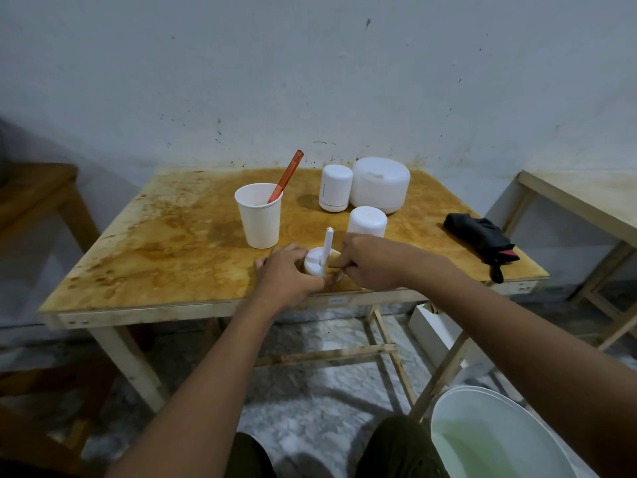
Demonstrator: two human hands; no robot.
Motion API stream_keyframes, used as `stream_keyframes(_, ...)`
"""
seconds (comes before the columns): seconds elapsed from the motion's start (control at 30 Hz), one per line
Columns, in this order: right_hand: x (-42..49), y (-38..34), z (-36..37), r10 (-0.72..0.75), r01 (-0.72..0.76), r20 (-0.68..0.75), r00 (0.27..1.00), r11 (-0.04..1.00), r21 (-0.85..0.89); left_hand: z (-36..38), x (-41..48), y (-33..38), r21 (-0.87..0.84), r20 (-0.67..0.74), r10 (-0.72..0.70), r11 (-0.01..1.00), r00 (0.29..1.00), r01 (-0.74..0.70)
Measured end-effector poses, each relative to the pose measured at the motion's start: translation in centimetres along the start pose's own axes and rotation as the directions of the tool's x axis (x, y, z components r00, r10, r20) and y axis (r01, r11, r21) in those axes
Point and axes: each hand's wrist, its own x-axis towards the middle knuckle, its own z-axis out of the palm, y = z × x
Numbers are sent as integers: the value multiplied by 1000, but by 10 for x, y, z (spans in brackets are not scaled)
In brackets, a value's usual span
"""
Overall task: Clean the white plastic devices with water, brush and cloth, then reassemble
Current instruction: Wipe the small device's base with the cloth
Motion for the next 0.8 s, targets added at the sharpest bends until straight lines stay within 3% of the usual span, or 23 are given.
stream_keyframes(0.2,0,0,6,27,-19,-82,996,996,87,-1,-2,4,47,-15,-18,999,1000,19)
stream_keyframes(0.37,-2,3,4,49,-40,-95,994,995,94,-23,5,0,-47,295,-79,994,952,97)
stream_keyframes(0.53,-1,3,1,45,-39,-49,998,992,121,-30,19,-2,-16,417,-5,1000,909,13)
stream_keyframes(0.67,1,-3,0,40,-35,-45,998,992,119,-23,14,-5,29,332,25,999,943,-36)
stream_keyframes(0.8,6,-16,6,26,-13,-89,996,988,151,-11,1,2,73,93,-22,997,995,16)
